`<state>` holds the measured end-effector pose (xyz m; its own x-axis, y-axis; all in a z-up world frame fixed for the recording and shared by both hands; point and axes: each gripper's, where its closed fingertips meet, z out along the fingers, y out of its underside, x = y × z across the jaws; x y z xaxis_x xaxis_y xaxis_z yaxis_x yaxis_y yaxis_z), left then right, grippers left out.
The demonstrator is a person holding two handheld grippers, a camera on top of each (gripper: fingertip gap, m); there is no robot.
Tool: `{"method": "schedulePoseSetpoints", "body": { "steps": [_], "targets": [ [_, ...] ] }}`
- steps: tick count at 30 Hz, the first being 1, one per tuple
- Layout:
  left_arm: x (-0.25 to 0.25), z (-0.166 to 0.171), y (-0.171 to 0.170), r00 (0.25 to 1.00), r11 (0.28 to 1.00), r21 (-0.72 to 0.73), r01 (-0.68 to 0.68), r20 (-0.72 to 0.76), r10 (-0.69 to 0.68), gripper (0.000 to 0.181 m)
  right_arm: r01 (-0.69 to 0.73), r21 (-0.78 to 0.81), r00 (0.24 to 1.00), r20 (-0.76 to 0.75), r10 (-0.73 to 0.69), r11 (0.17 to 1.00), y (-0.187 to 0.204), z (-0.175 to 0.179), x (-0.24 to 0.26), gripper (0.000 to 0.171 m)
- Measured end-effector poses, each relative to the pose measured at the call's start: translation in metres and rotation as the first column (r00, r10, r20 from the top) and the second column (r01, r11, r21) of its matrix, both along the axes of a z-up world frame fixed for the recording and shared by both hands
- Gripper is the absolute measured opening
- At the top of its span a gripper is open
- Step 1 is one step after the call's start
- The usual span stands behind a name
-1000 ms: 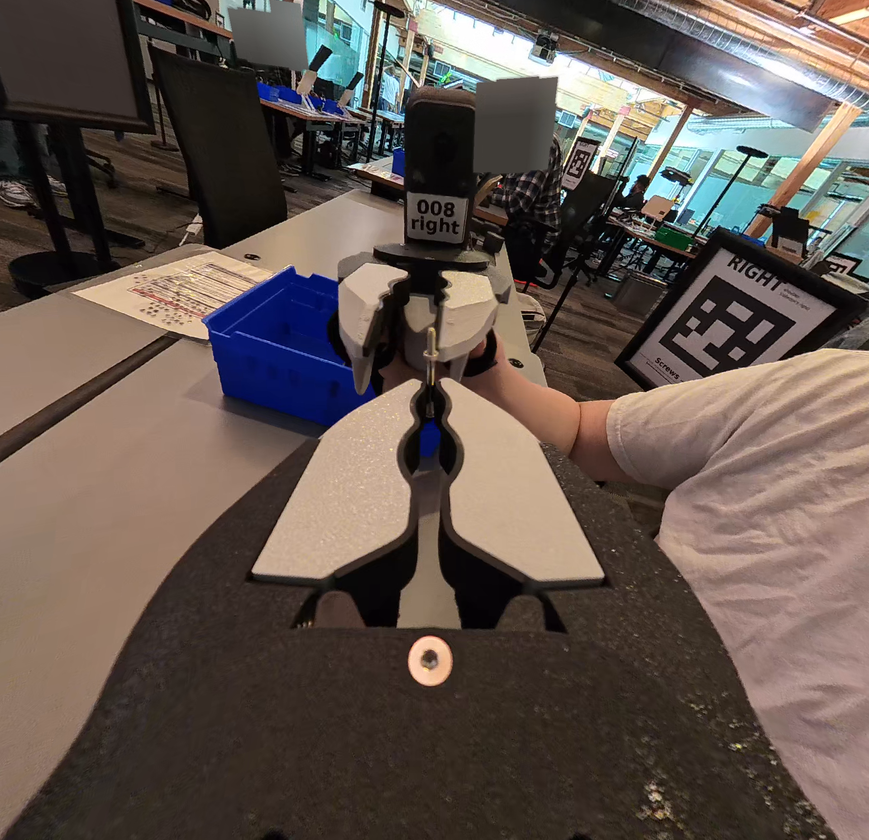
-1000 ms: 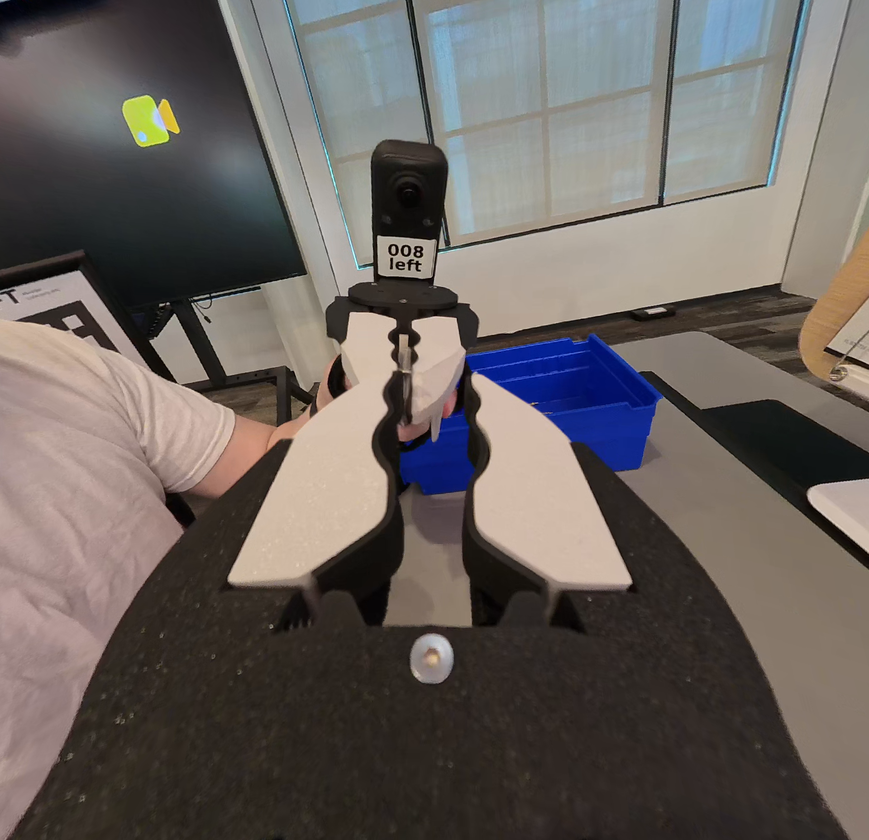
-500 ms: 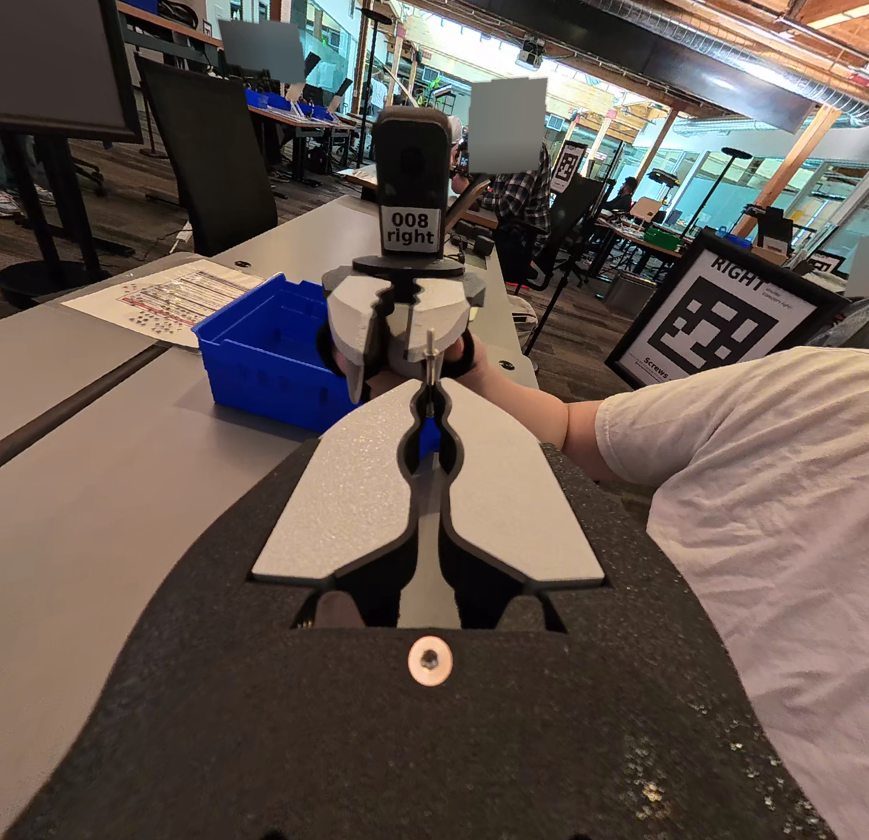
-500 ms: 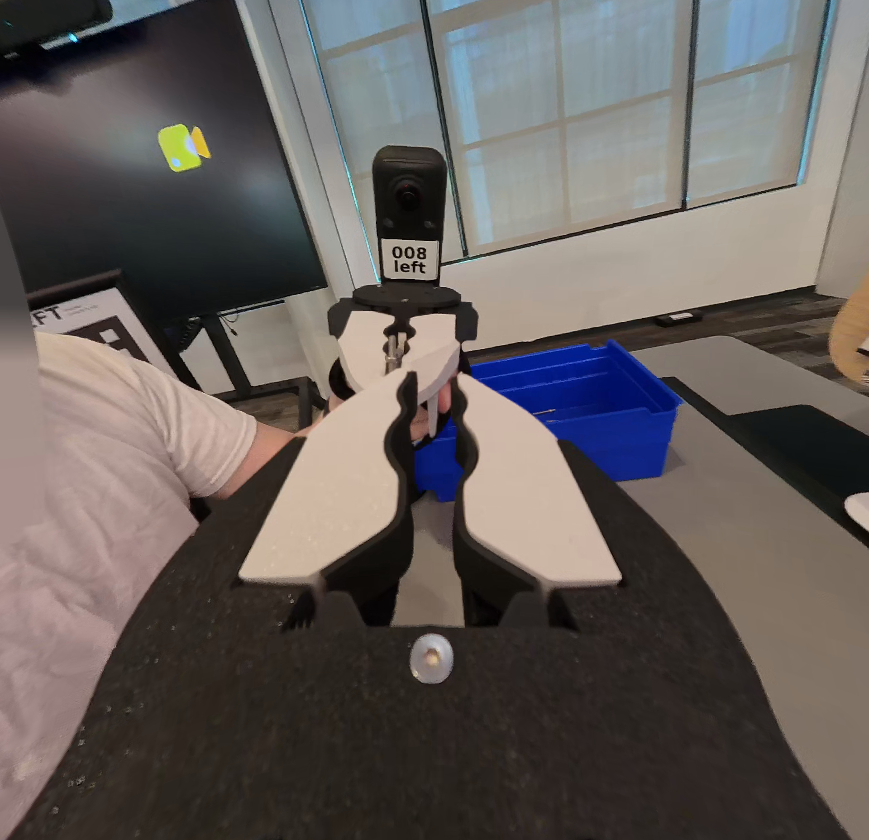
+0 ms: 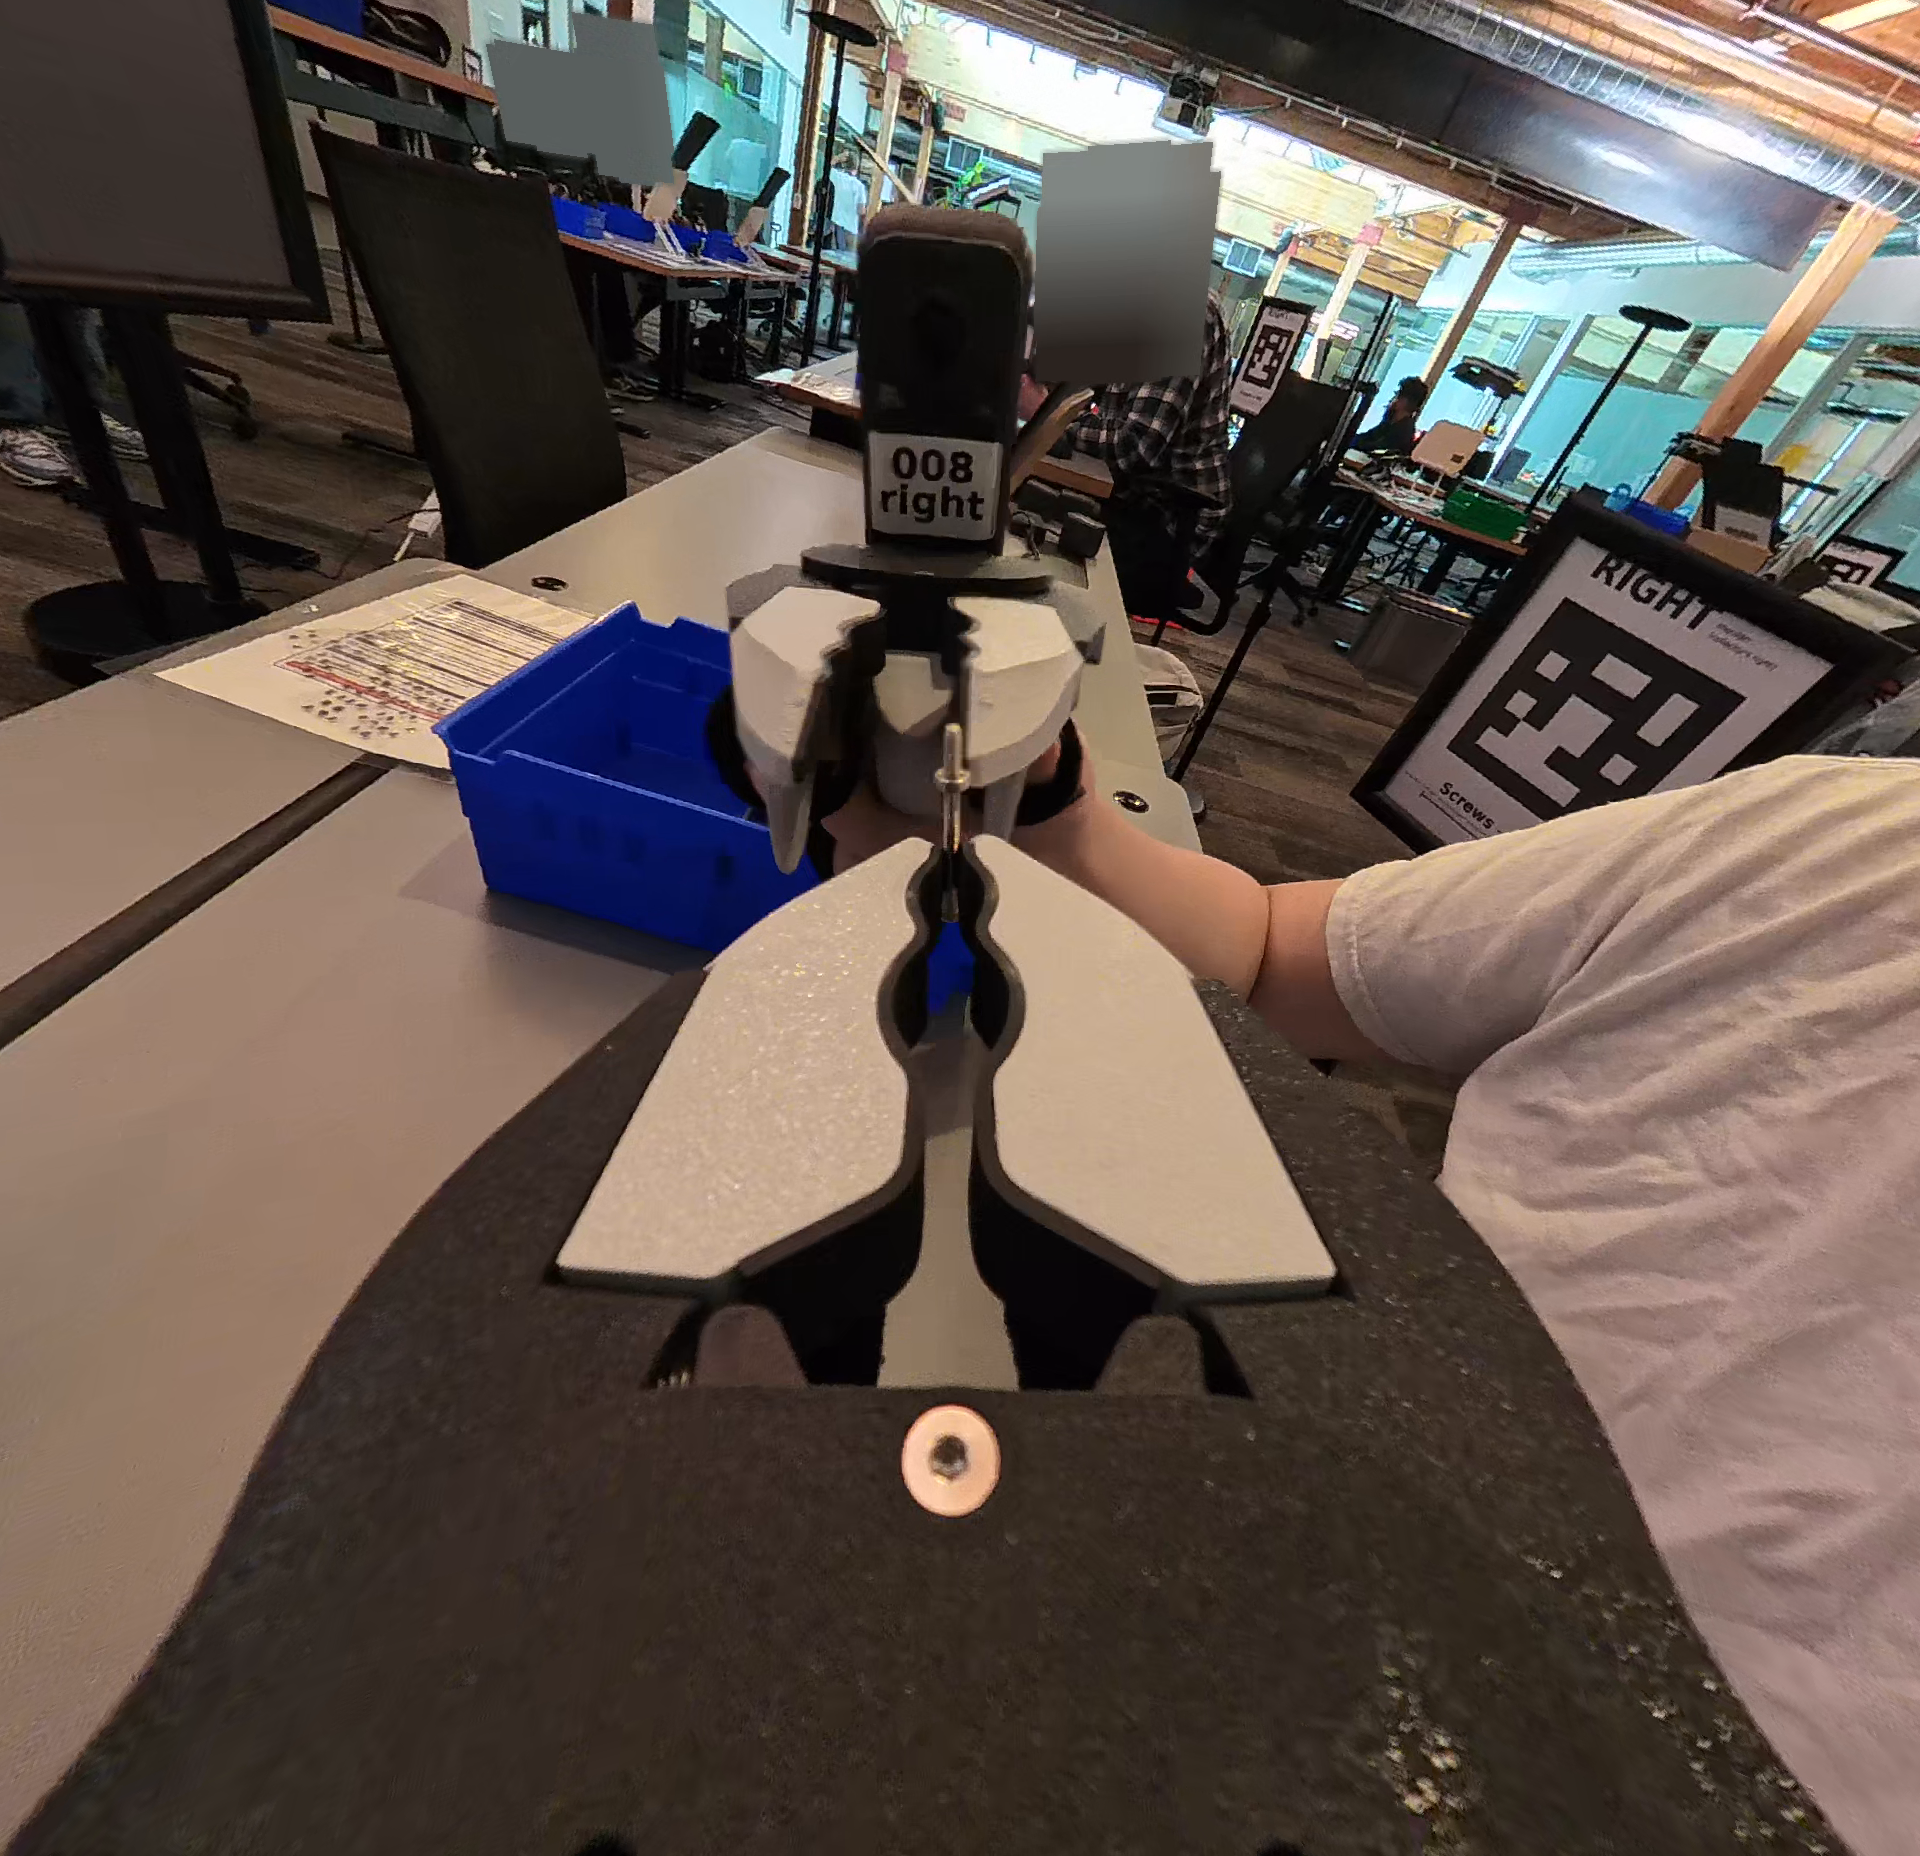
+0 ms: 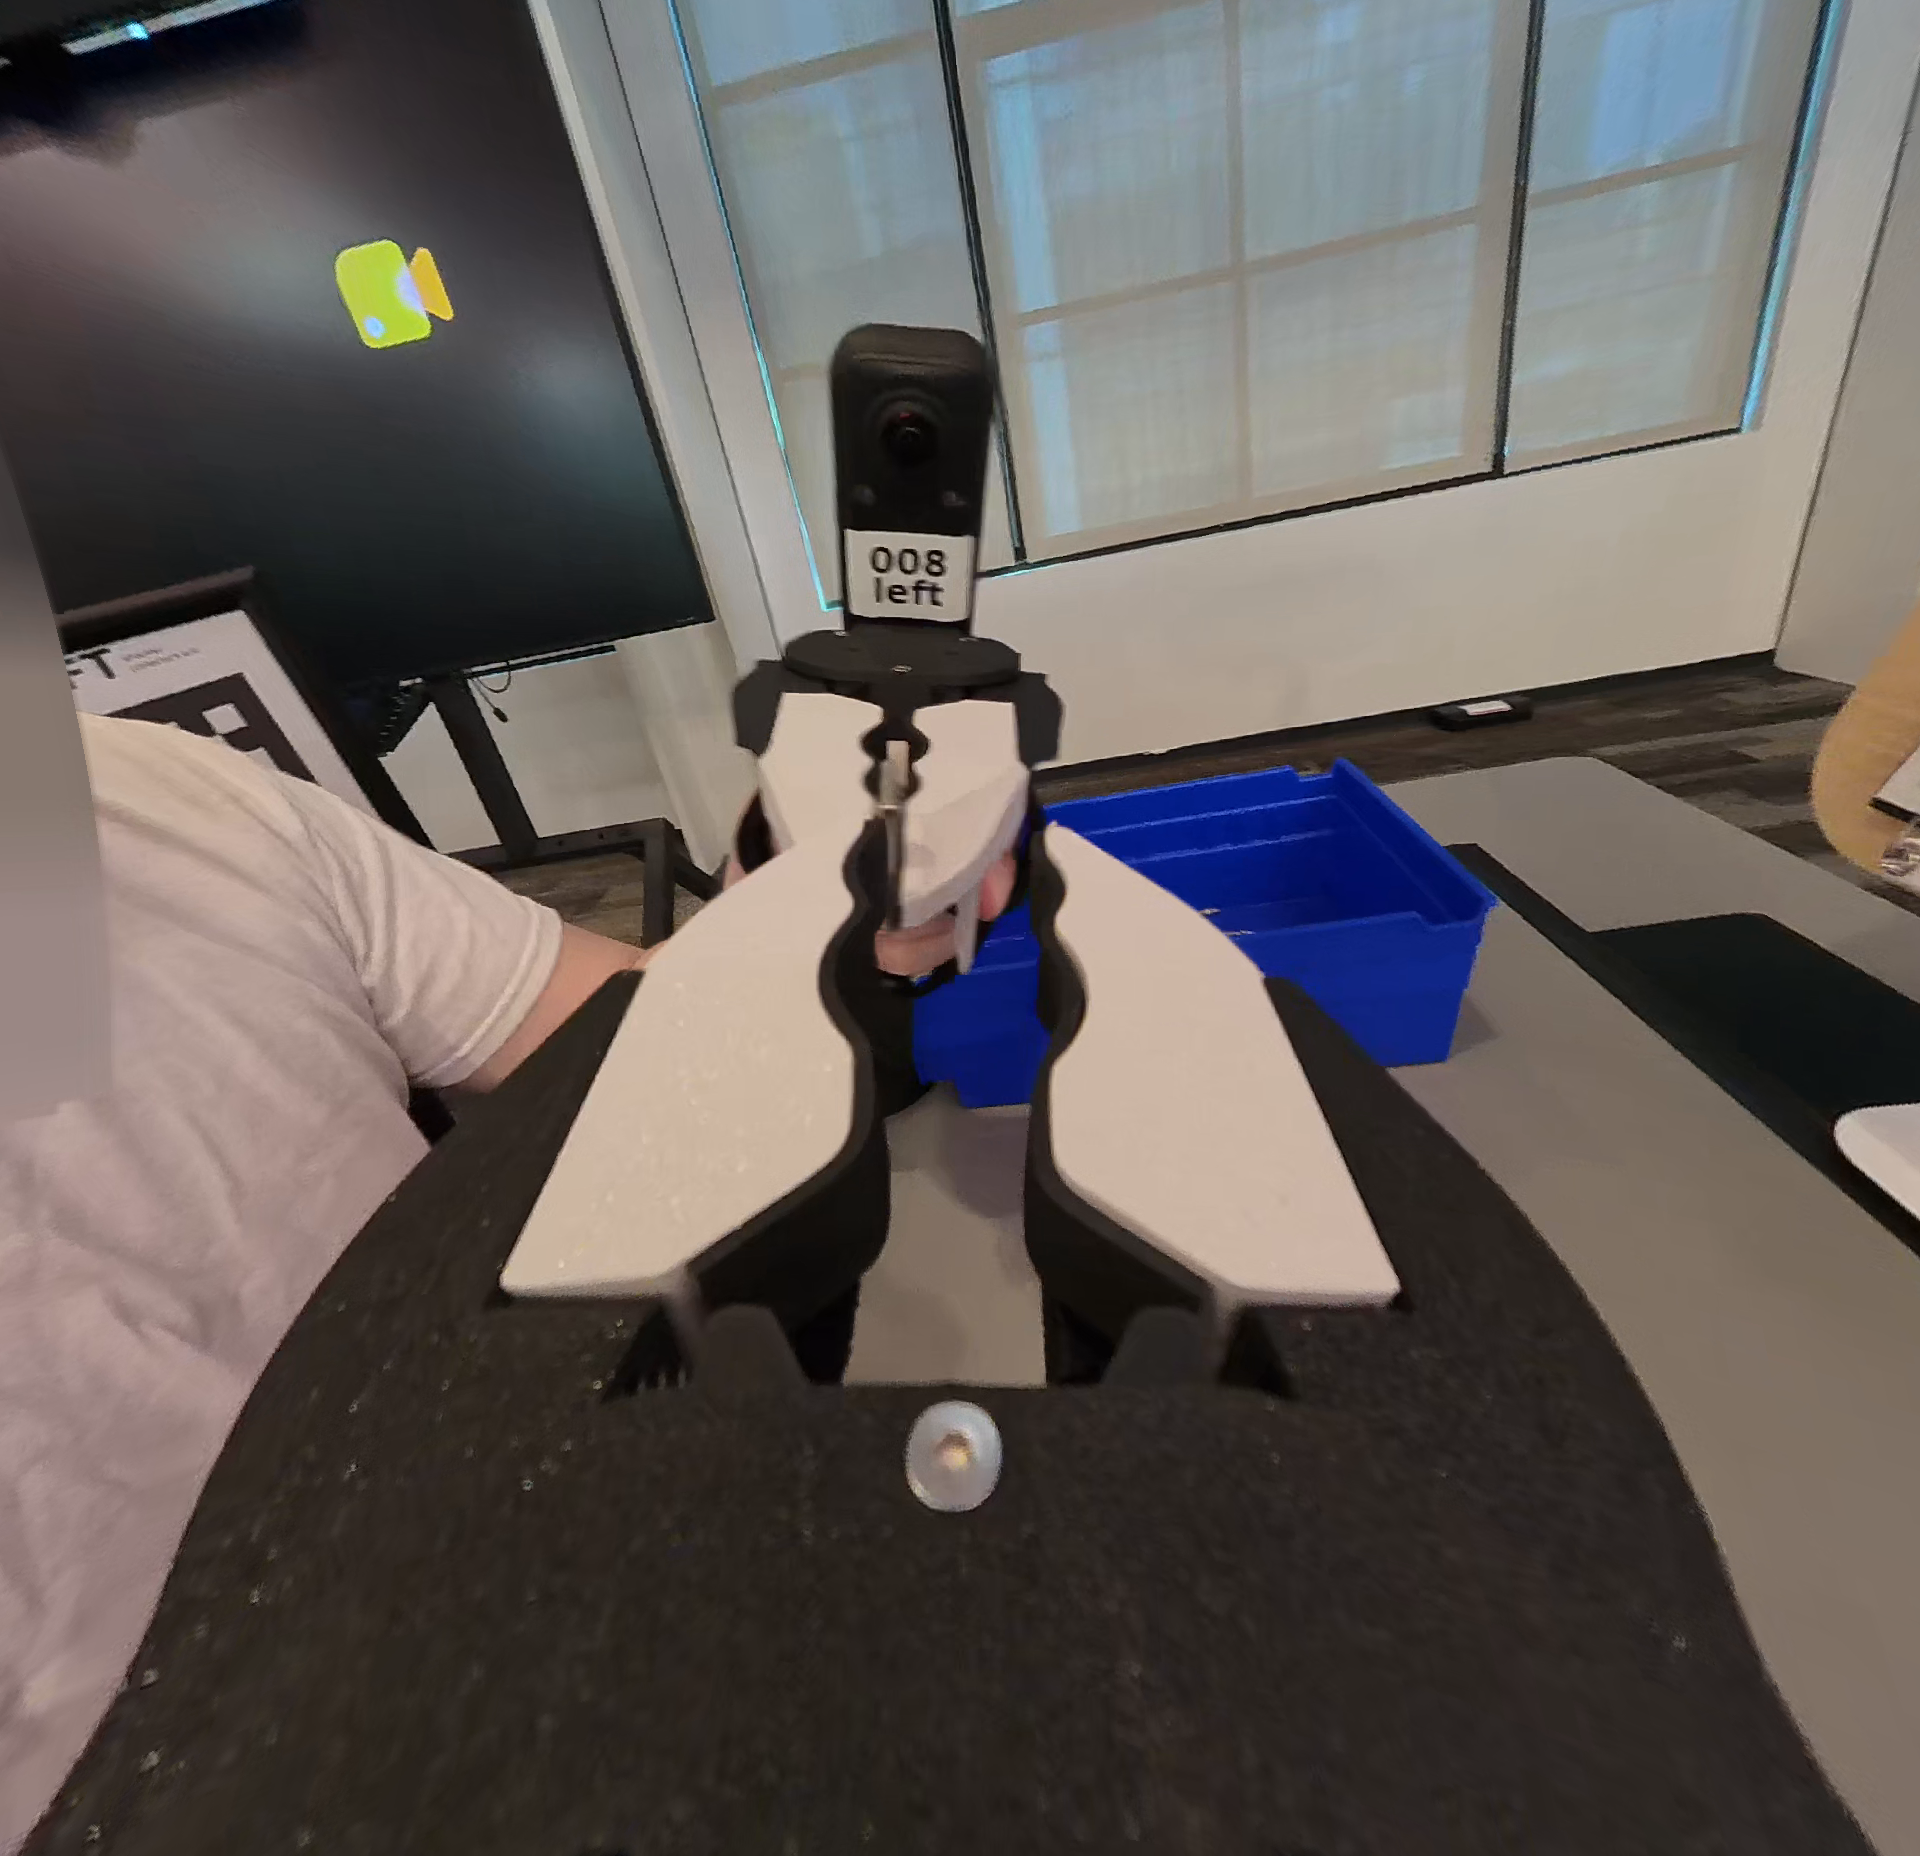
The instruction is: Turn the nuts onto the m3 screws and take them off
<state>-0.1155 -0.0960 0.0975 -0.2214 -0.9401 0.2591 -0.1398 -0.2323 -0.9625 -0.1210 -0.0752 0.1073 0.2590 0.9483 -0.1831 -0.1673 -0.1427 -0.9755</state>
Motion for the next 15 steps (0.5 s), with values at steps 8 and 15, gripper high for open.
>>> {"method": "schedulePoseSetpoints", "body": {
  "steps": [8, 15],
  "targets": [
    [0.004, -0.003, -0.005, 1.000, 1.000, 0.030, 0.002, -0.014, -0.002, 0.002, -0.020, -0.012, 1.000, 0.010, 0.020, 1.000, -0.003, -0.002, -0.008, 0.029],
    [-0.004, 0.008, -0.002, 0.999, 0.998, 0.057, -0.029, 0.018, 0.028, 0.002, 0.000, 0.000, 1.000, -0.016, 0.000, 1.000, -0.004, 0.007, 0.001, 0.029]
  ]
}}
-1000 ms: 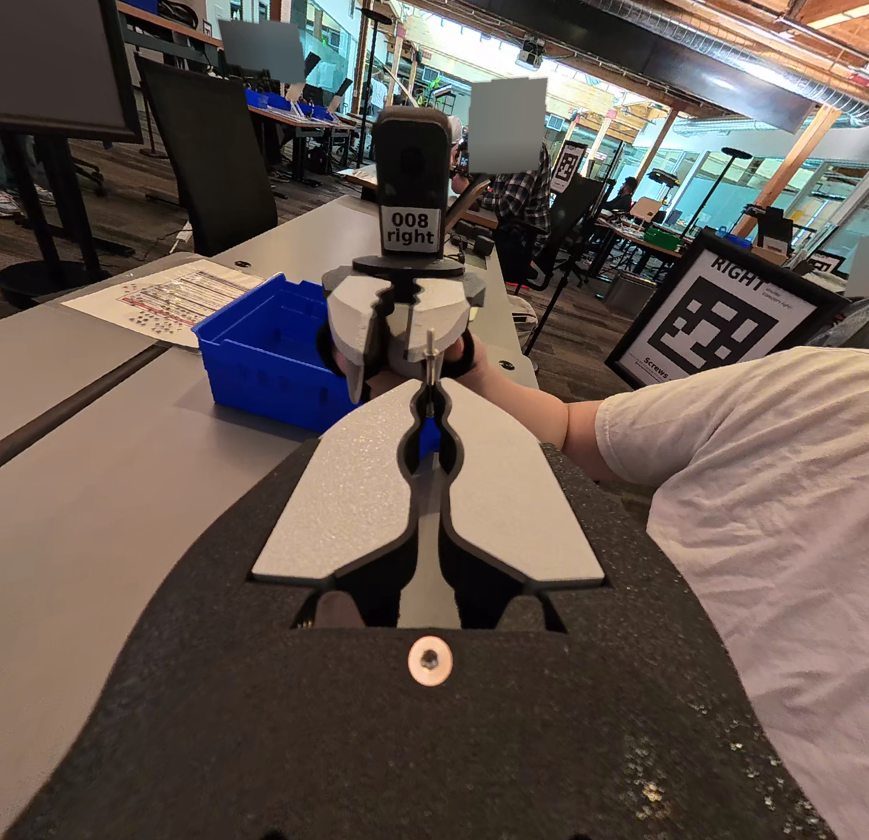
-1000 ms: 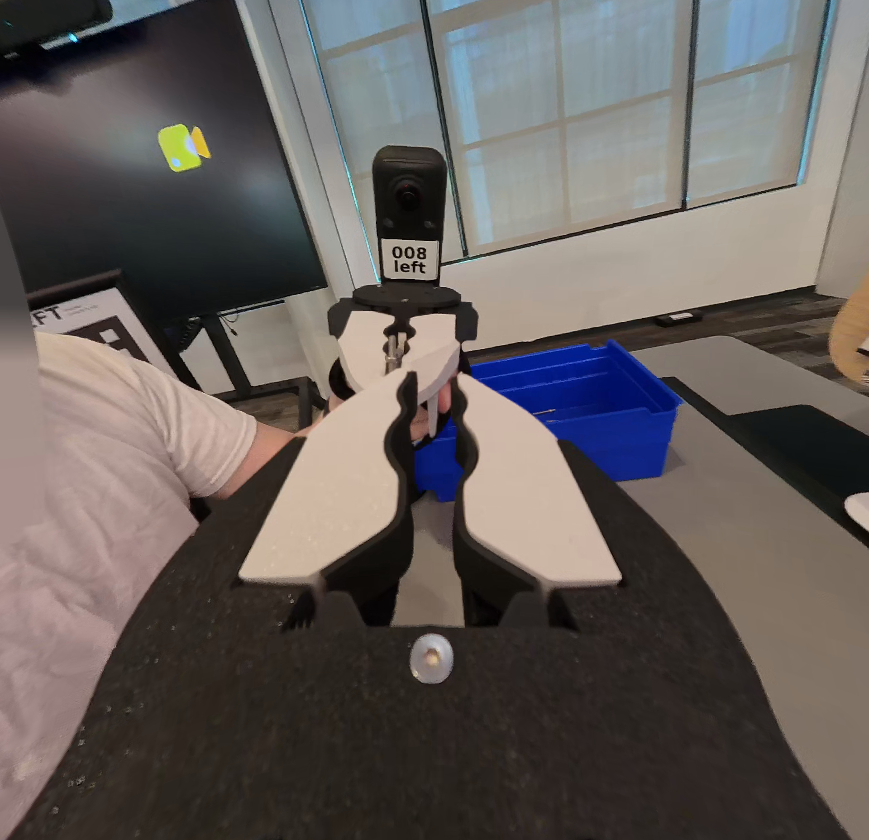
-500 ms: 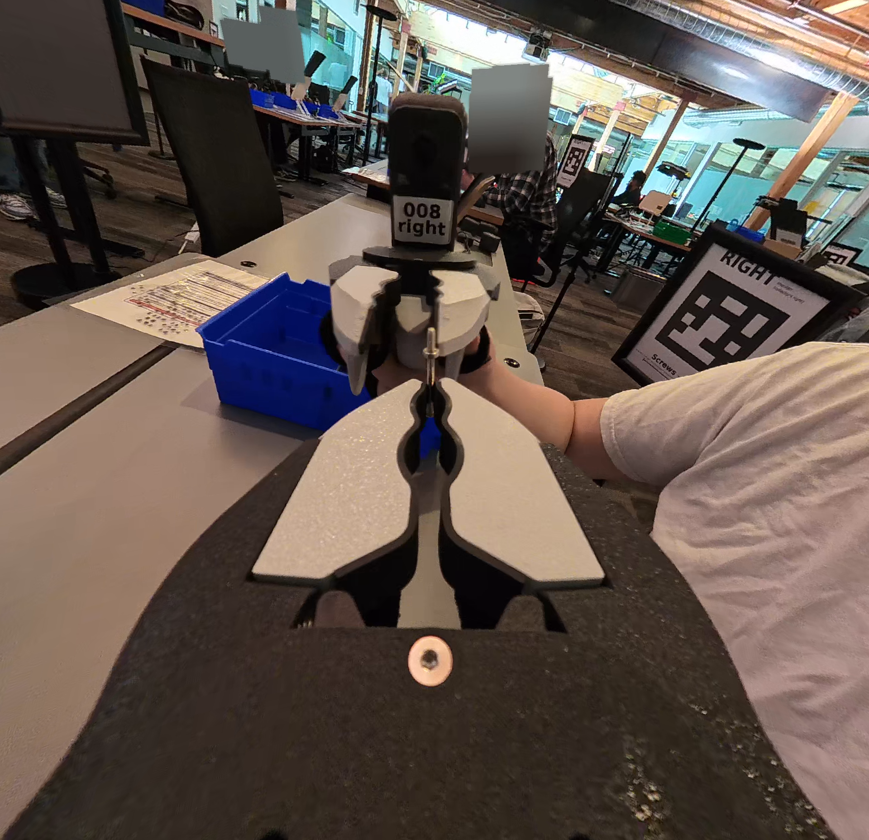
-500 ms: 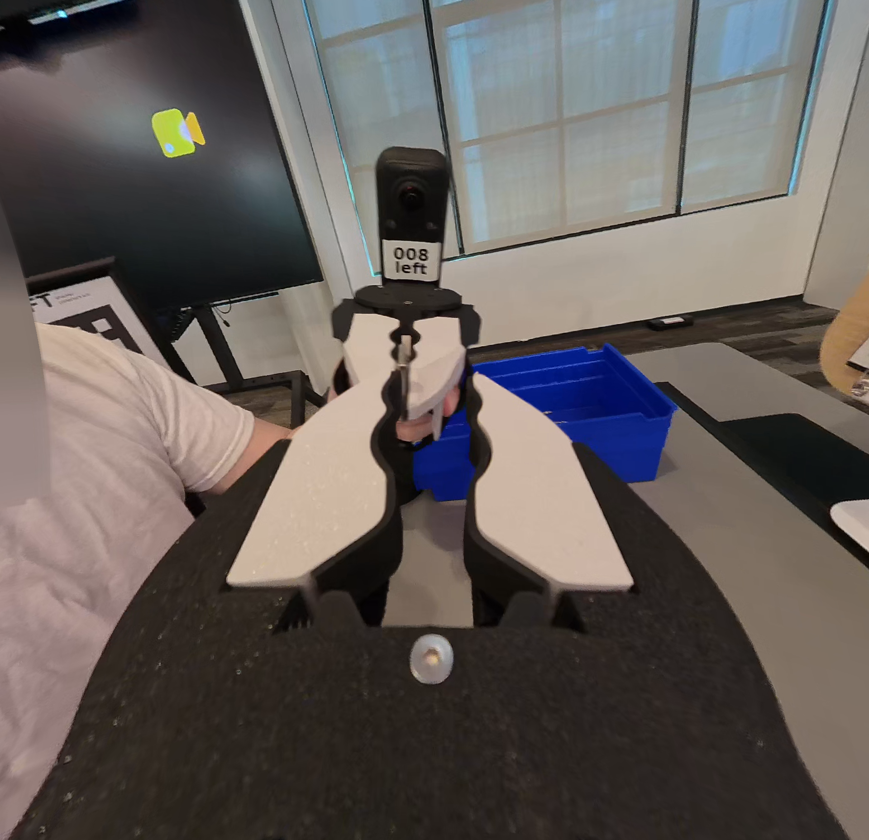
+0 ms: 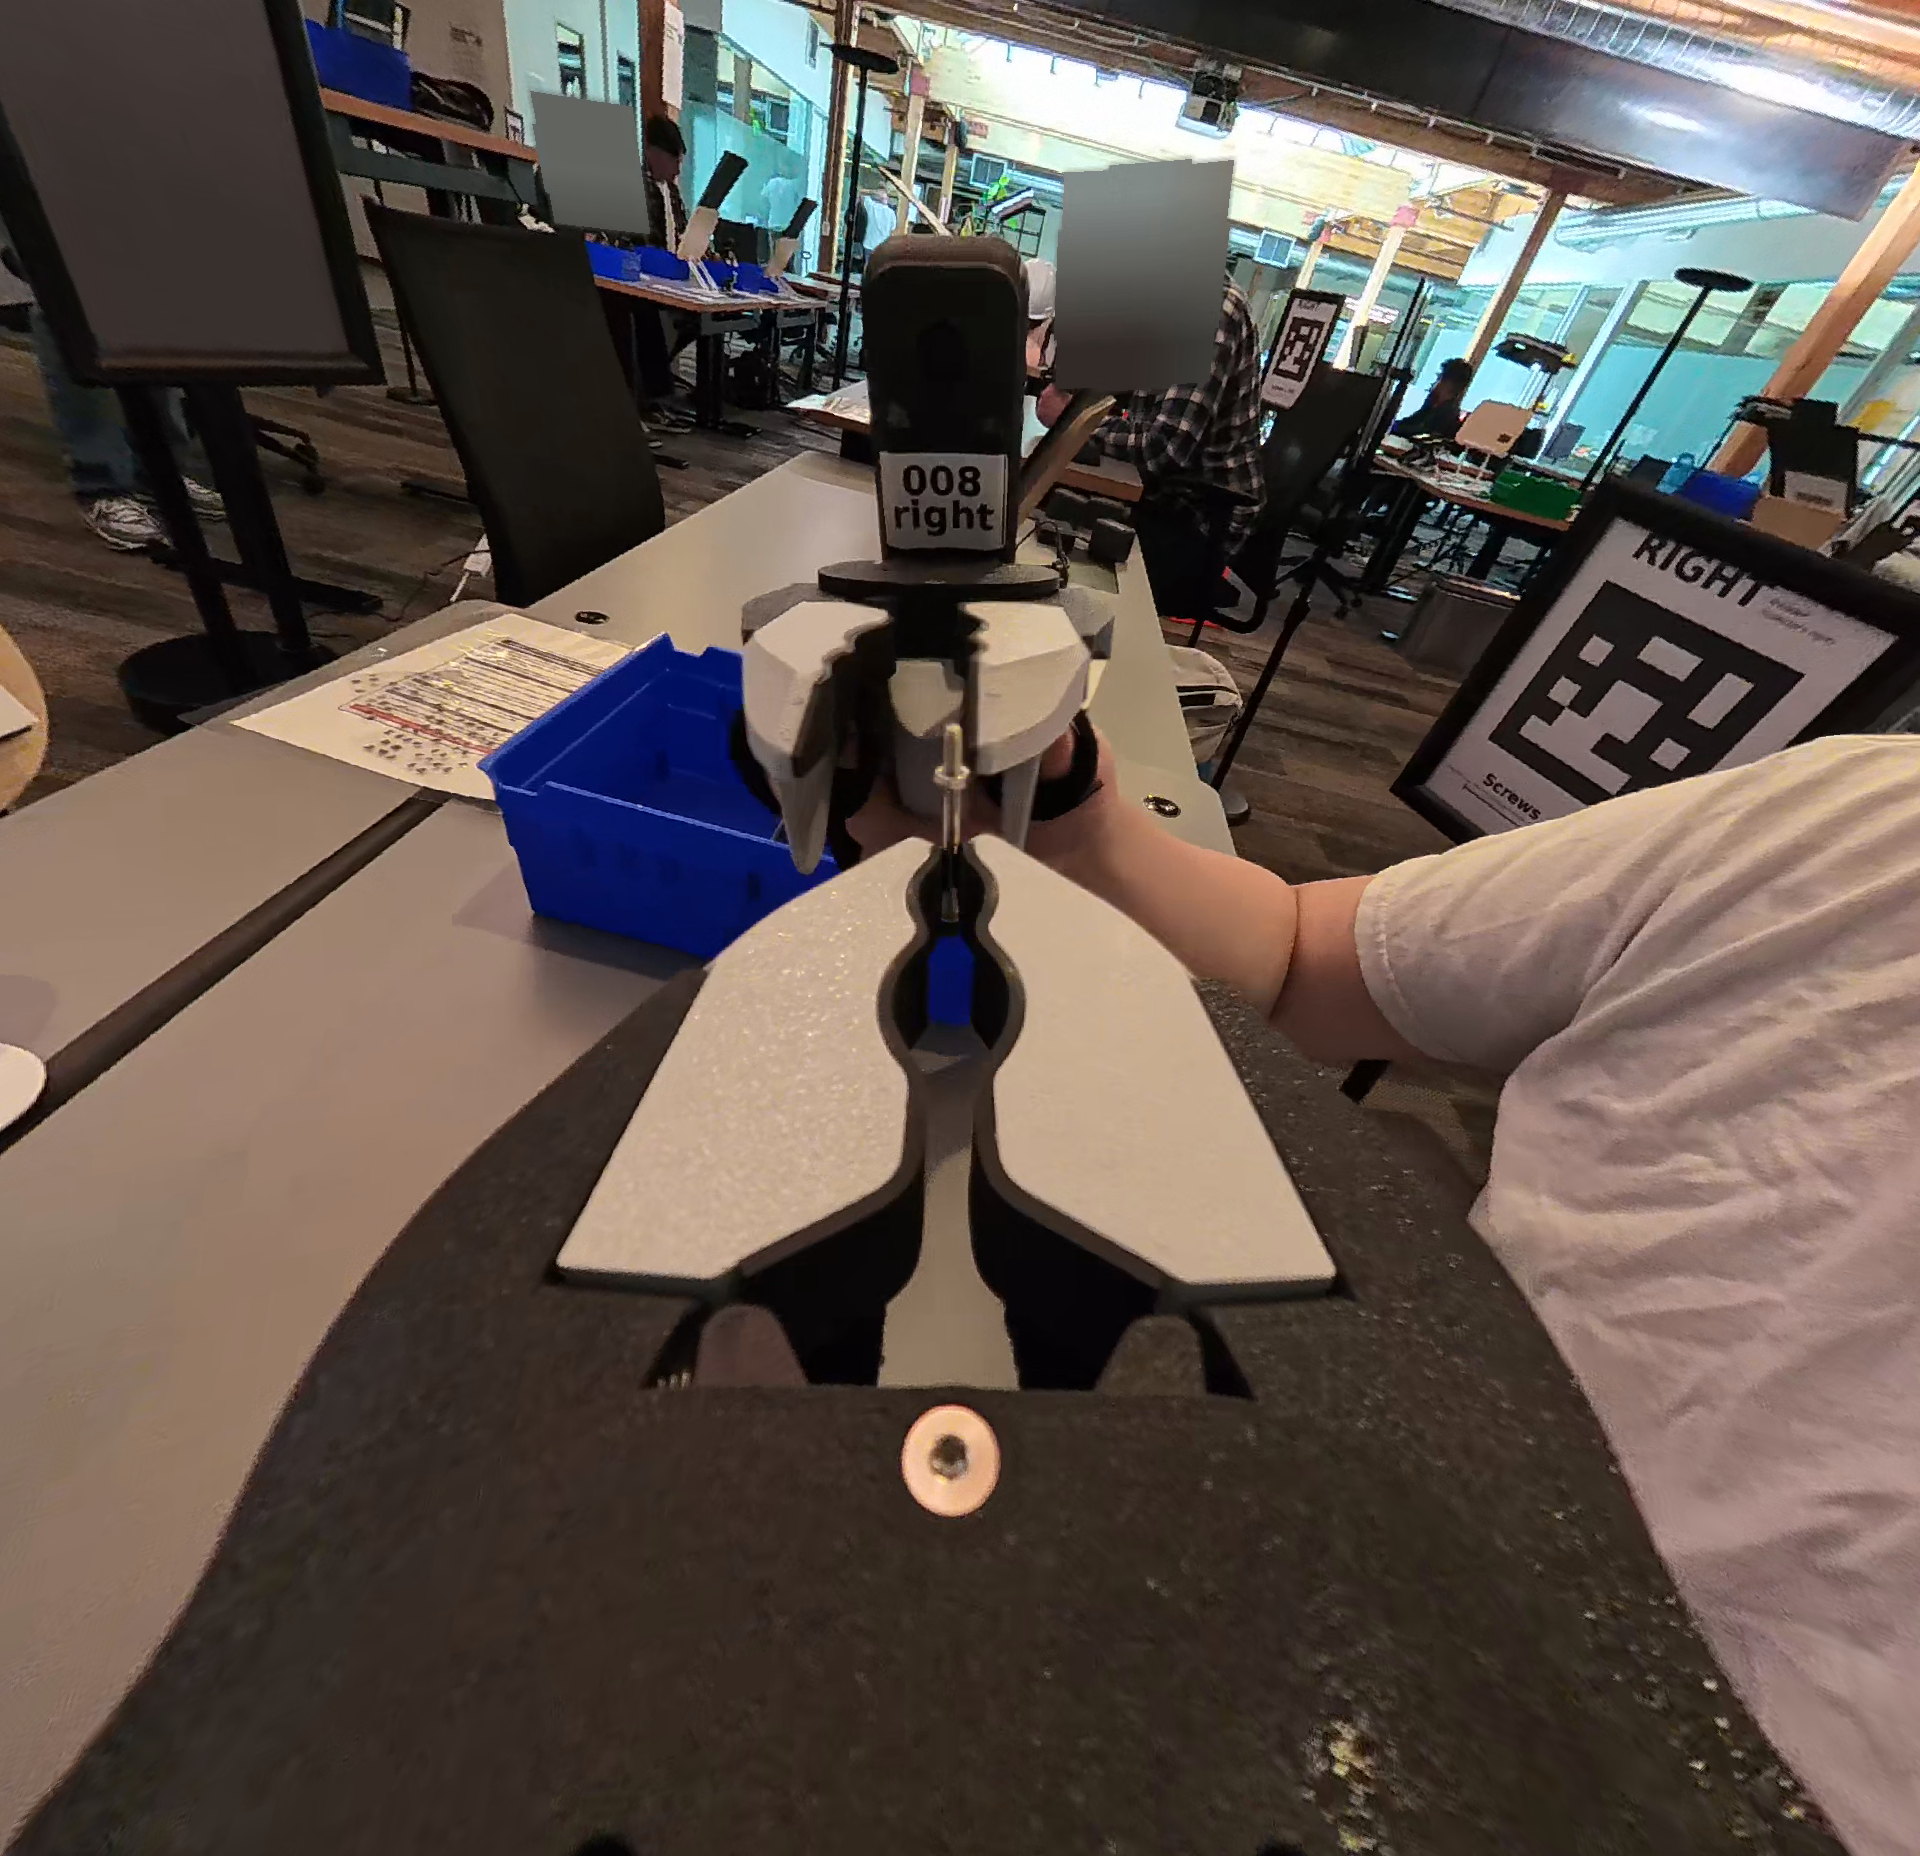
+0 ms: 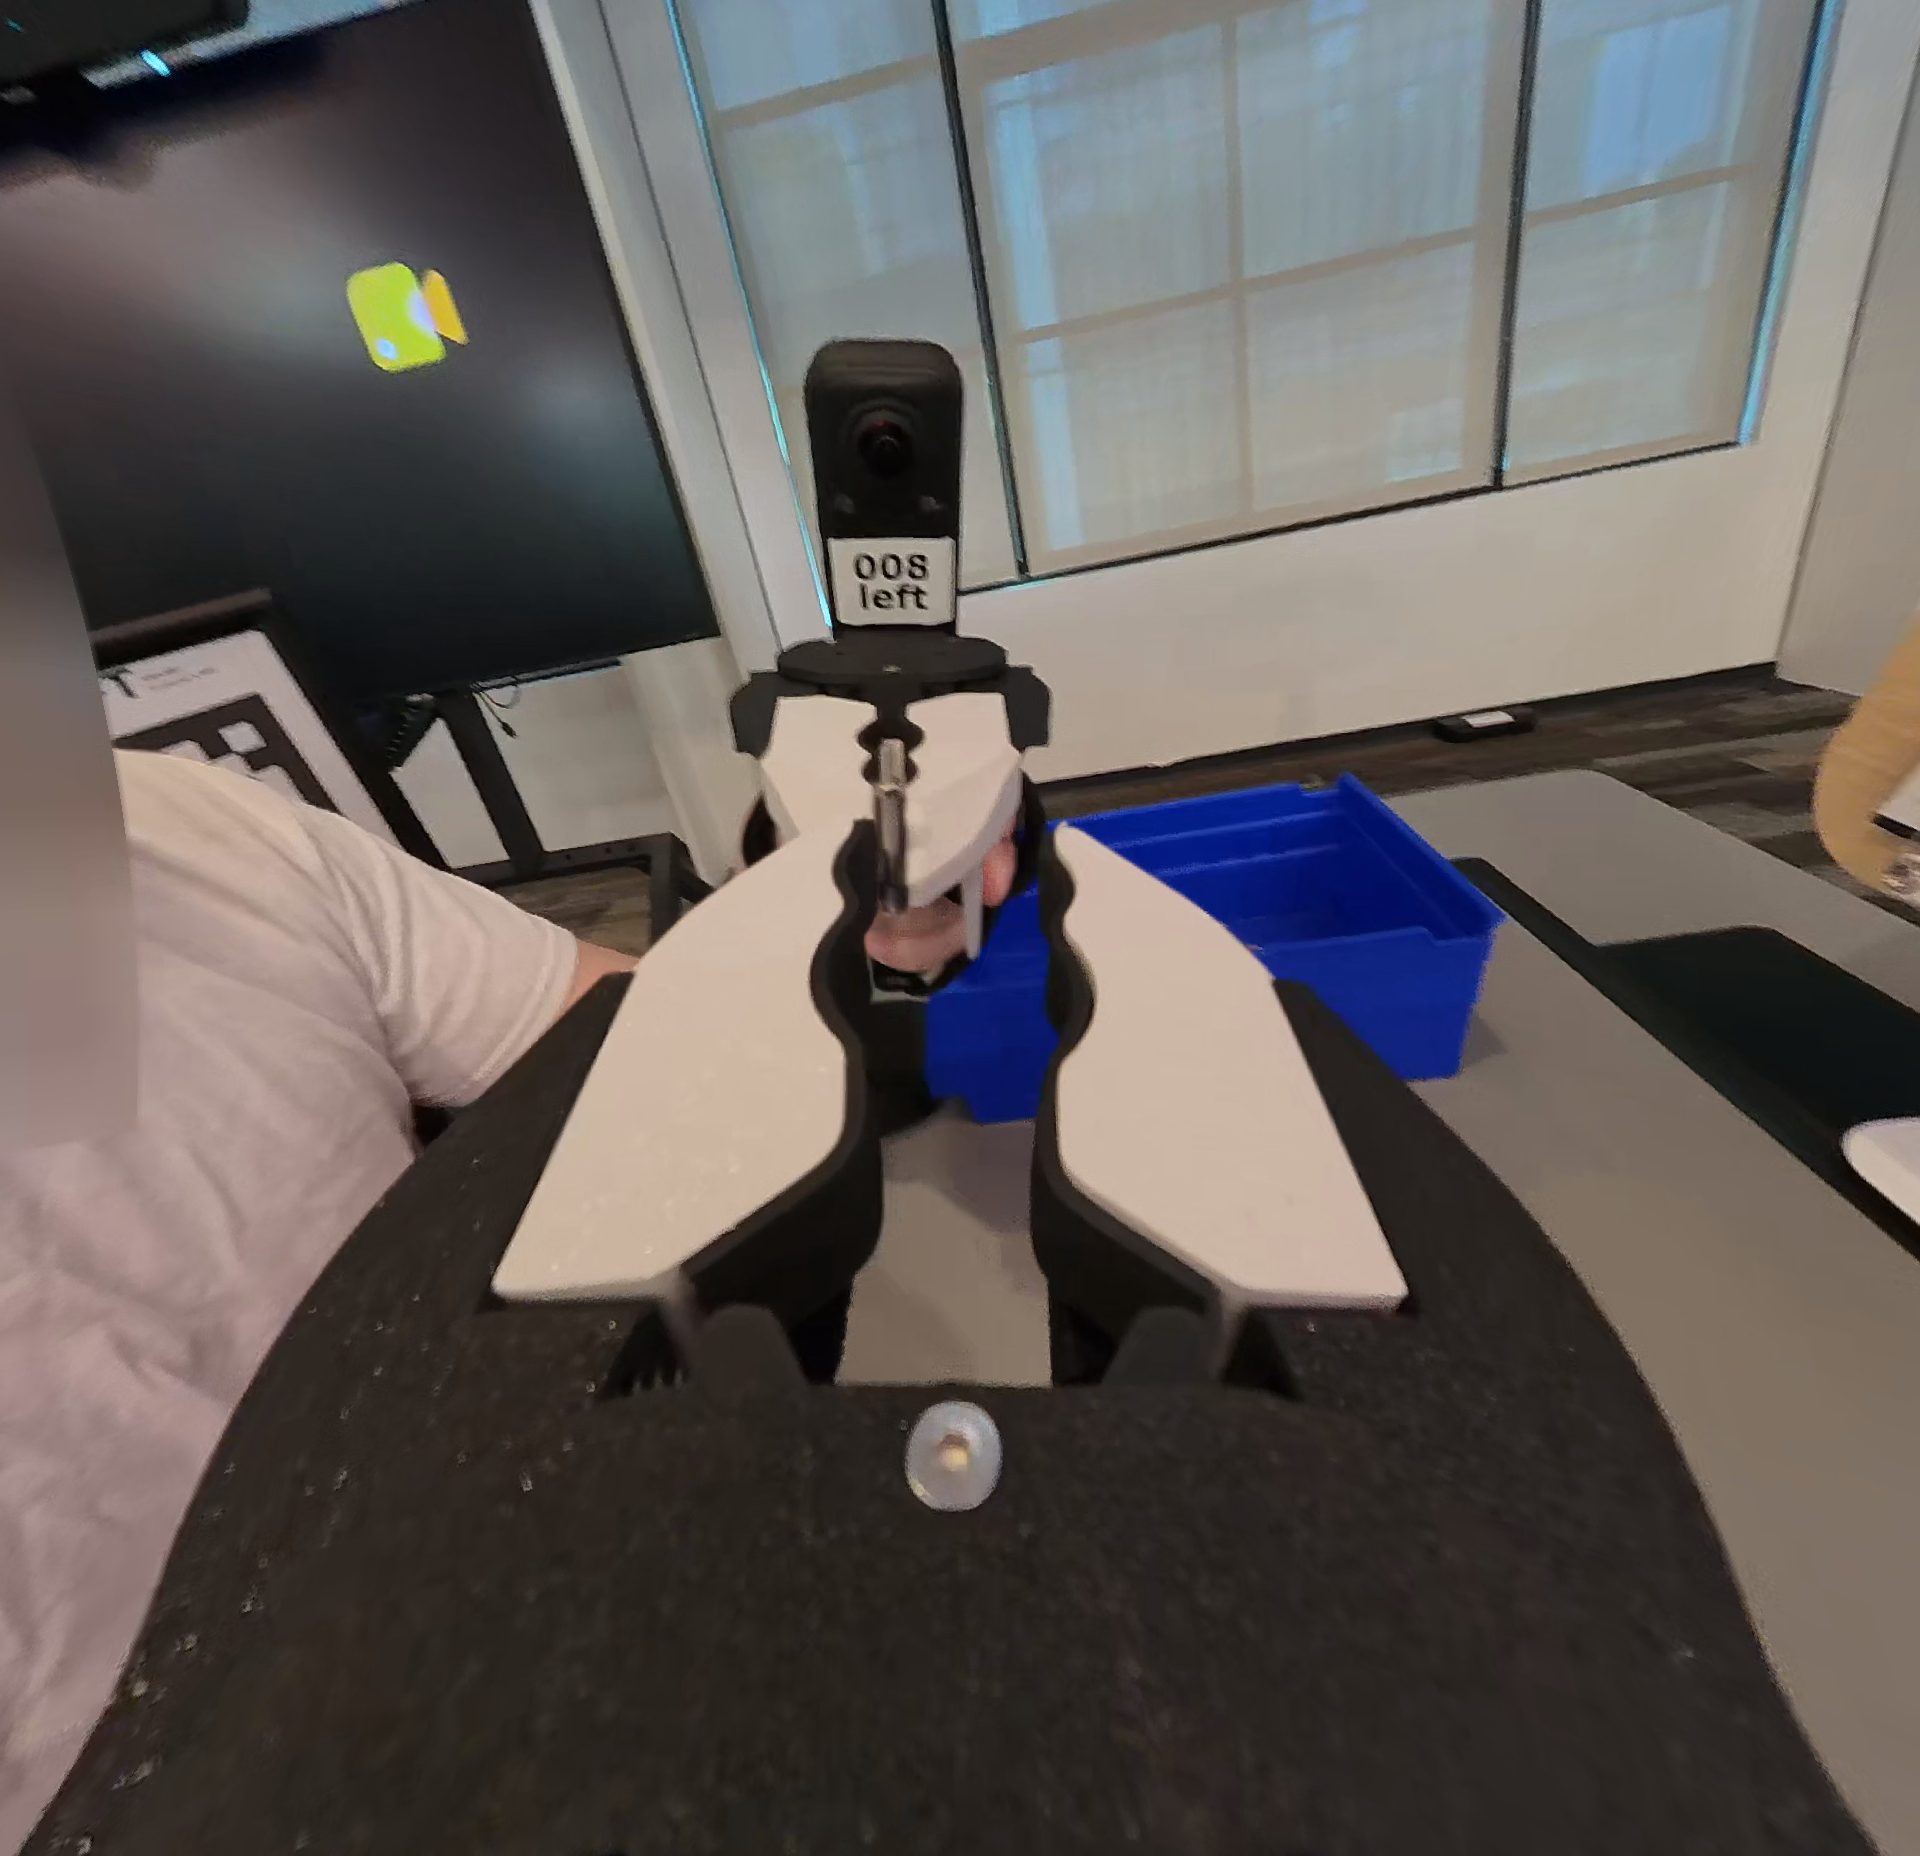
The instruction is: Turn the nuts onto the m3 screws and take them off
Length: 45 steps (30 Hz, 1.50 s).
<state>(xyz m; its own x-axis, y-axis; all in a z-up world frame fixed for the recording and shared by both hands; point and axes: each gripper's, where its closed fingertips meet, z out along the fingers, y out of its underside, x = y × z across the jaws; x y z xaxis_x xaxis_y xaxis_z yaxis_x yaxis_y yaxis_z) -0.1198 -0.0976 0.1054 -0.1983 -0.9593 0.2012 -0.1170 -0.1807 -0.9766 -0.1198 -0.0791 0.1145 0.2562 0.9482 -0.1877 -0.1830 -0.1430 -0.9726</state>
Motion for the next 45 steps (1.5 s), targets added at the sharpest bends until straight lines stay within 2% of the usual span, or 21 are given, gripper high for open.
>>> {"method": "schedulePoseSetpoints", "body": {
  "steps": [4, 8, 13, 17, 24, 27, 31, 34, 39, 43, 45],
  "targets": [
    [0.003, 0.003, -0.012, 0.999, 0.999, -0.004, 0.033, 0.018, -0.033, 0.002, -0.053, 0.004, 0.999, -0.012, 0.053, 0.999, -0.012, 0.004, -0.014, 0.031],
    [0.006, 0.004, -0.020, 0.999, 0.999, 0.004, 0.045, 0.029, -0.045, 0.002, -0.046, 0.013, 0.999, -0.006, 0.046, 0.999, -0.014, 0.006, -0.014, 0.033],
    [0.000, 0.012, -0.020, 0.998, 0.999, 0.019, 0.030, 0.052, -0.031, 0.001, -0.021, 0.042, 1.000, -0.011, 0.022, 0.999, -0.015, 0.014, -0.002, 0.027],
    [-0.003, 0.017, -0.021, 0.998, 0.999, 0.048, 0.009, 0.065, -0.012, 0.001, -0.060, 0.062, 0.997, -0.035, 0.062, 0.996, -0.028, 0.025, -0.005, 0.029],
    [0.001, 0.014, -0.030, 0.998, 0.997, 0.078, 0.012, 0.053, -0.016, 0.002, -0.056, 0.040, 0.998, 0.008, 0.056, 0.998, -0.026, 0.016, -0.015, 0.031],
    [-0.002, 0.016, -0.031, 0.998, 0.998, 0.062, 0.026, 0.054, -0.029, 0.002, -0.032, 0.045, 0.999, -0.015, 0.032, 0.998, -0.023, 0.020, -0.005, 0.025],
    [-0.001, 0.014, -0.029, 0.999, 0.997, 0.072, 0.011, 0.047, -0.015, 0.001, -0.089, 0.056, 0.996, -0.023, 0.090, 0.995, -0.036, 0.027, -0.011, 0.028],
    [0.002, 0.014, -0.034, 0.998, 0.997, 0.066, 0.037, 0.051, -0.041, 0.002, -0.050, 0.079, 0.998, 0.051, 0.046, 0.996, -0.033, 0.018, -0.019, 0.029],
    [0.000, 0.016, -0.033, 0.998, 0.997, 0.073, 0.030, 0.048, -0.033, 0.002, -0.023, 0.069, 0.999, 0.029, 0.021, 0.997, -0.025, 0.021, -0.003, 0.026],
    [0.002, 0.014, -0.034, 0.998, 0.997, 0.078, 0.030, 0.044, -0.034, 0.001, -0.093, 0.071, 0.996, 0.012, 0.092, 0.993, -0.036, 0.023, -0.010, 0.028],
    [0.004, 0.013, -0.038, 0.998, 0.996, 0.077, 0.042, 0.044, -0.045, 0.001, -0.071, 0.084, 0.997, 0.048, 0.068, 0.994, -0.035, 0.018, -0.017, 0.029]
  ]
}}
